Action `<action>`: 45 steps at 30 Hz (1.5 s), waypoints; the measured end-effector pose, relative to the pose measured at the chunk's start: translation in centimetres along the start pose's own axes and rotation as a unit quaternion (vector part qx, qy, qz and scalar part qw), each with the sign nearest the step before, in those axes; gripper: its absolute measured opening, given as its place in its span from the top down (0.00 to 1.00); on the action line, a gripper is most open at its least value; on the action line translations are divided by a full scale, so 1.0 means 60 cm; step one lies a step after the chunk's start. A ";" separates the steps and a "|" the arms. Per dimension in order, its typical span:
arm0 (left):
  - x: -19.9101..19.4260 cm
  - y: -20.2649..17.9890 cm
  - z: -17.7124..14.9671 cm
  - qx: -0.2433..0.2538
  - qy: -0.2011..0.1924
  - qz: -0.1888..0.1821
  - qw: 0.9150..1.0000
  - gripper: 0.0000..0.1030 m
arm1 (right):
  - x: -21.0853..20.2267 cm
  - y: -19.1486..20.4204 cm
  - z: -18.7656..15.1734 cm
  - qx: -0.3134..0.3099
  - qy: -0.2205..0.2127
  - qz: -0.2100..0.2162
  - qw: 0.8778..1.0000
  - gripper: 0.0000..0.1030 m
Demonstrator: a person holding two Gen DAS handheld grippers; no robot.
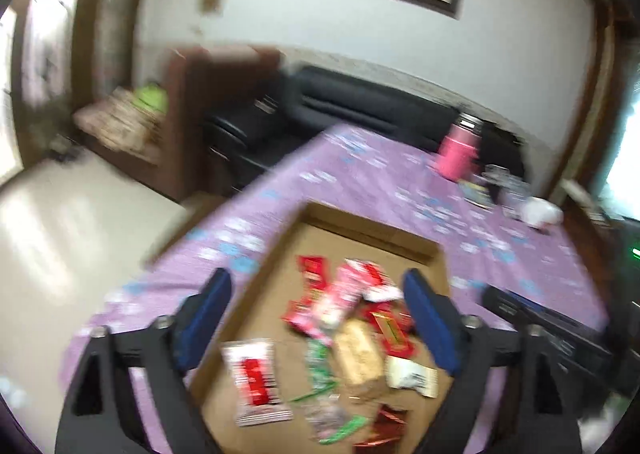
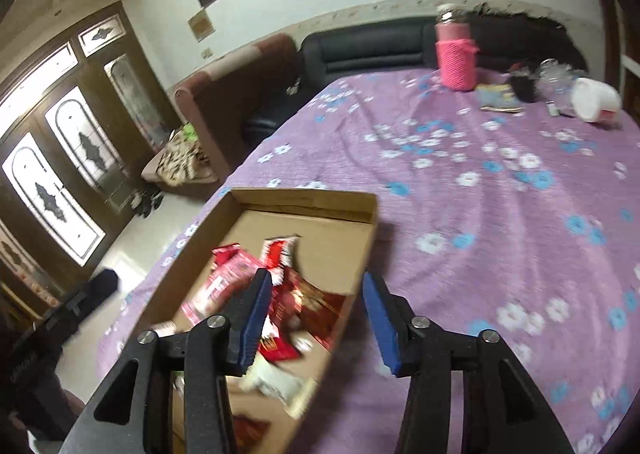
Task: Organize snacks
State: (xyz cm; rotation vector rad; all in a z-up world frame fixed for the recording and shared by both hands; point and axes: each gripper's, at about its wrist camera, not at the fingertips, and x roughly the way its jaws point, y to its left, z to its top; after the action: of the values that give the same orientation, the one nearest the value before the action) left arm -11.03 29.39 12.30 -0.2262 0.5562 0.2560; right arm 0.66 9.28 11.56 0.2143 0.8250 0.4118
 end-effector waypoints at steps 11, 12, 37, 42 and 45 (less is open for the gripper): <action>-0.045 -0.053 -0.024 0.040 -0.016 0.054 0.998 0.03 | -0.048 -0.036 -0.085 0.028 -0.015 -0.032 0.999 0.37; -0.046 -0.059 -0.027 0.044 -0.013 0.052 0.998 0.03 | -0.048 -0.038 -0.089 0.029 -0.013 -0.034 0.999 0.37; -0.053 -0.102 -0.055 0.076 0.014 0.042 0.996 0.03 | -0.058 -0.032 -0.128 0.023 -0.005 -0.042 0.999 0.34; -0.089 -0.091 -0.056 0.058 -0.057 0.089 0.993 0.03 | -0.057 -0.019 -0.132 0.007 -0.008 -0.048 0.999 0.34; -0.132 -0.080 -0.058 0.035 -0.123 0.108 0.986 0.01 | -0.059 -0.010 -0.134 -0.005 -0.013 -0.049 0.999 0.34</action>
State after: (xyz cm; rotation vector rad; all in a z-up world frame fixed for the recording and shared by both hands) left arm -17.80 22.50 14.39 -0.0646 0.3433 0.4676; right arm -7.34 7.42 8.42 0.1682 0.8047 0.3200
